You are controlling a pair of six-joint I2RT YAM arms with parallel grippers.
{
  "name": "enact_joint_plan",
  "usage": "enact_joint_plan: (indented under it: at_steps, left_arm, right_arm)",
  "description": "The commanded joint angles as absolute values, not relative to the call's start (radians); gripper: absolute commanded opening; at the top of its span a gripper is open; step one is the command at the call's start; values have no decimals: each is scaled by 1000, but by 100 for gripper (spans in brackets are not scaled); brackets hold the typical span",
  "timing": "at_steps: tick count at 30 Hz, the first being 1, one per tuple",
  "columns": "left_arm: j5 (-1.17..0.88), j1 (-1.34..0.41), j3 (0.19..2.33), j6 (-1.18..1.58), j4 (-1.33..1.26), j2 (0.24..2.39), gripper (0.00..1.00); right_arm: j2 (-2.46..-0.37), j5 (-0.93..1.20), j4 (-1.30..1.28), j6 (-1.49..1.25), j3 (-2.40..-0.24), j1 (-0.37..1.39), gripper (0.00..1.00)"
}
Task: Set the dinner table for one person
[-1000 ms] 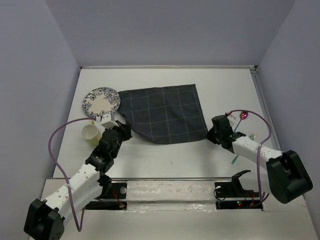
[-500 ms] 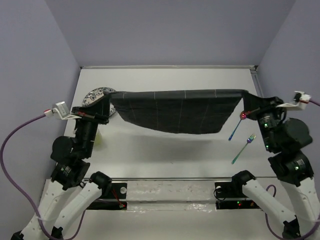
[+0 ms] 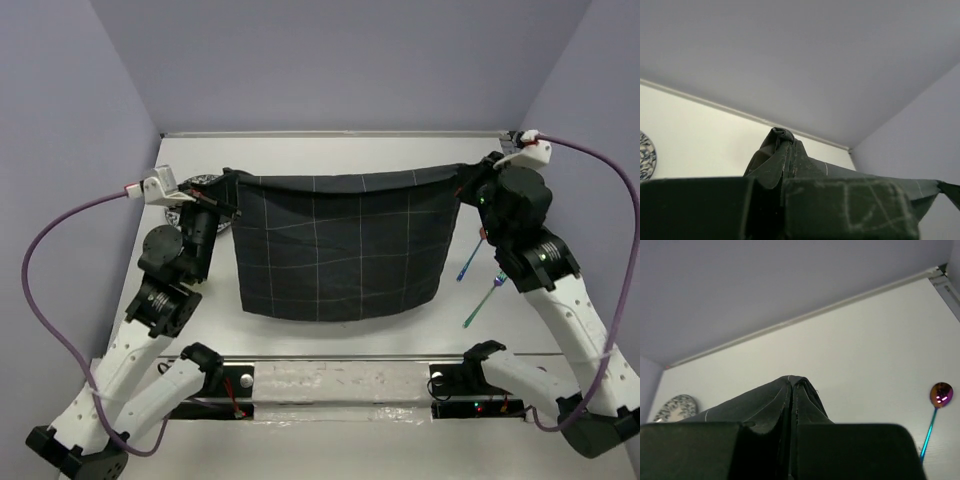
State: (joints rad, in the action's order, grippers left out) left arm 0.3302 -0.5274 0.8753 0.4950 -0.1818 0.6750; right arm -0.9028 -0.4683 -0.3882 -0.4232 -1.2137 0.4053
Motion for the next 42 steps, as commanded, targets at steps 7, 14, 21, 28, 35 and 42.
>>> enact_joint_plan:
  at_steps: [7, 14, 21, 28, 35, 42]
  left_arm:
    - [106, -205, 1032, 528, -273, 981, 0]
    - [-57, -146, 1059, 551, -279, 1020, 0]
    - [-103, -147, 689, 636, -357, 917, 0]
    - [-133, -147, 347, 696, -468, 916, 0]
    - [-106, -147, 195, 681, -474, 844, 0]
    - [-130, -149, 115, 658, -404, 738, 1]
  right_arm:
    - [-1193, -338, -278, -353, -1466, 201, 0]
    - [-1281, -304, -330, -316, -1617, 189, 0]
    - [-1135, -265, -224, -466, -1105, 189, 0]
    - [-1158, -184, -94, -586, -714, 189, 0]
    - [-1141, -78, -43, -630, -525, 189, 0]
    - [-1037, -14, -118, -670, -416, 189, 0]
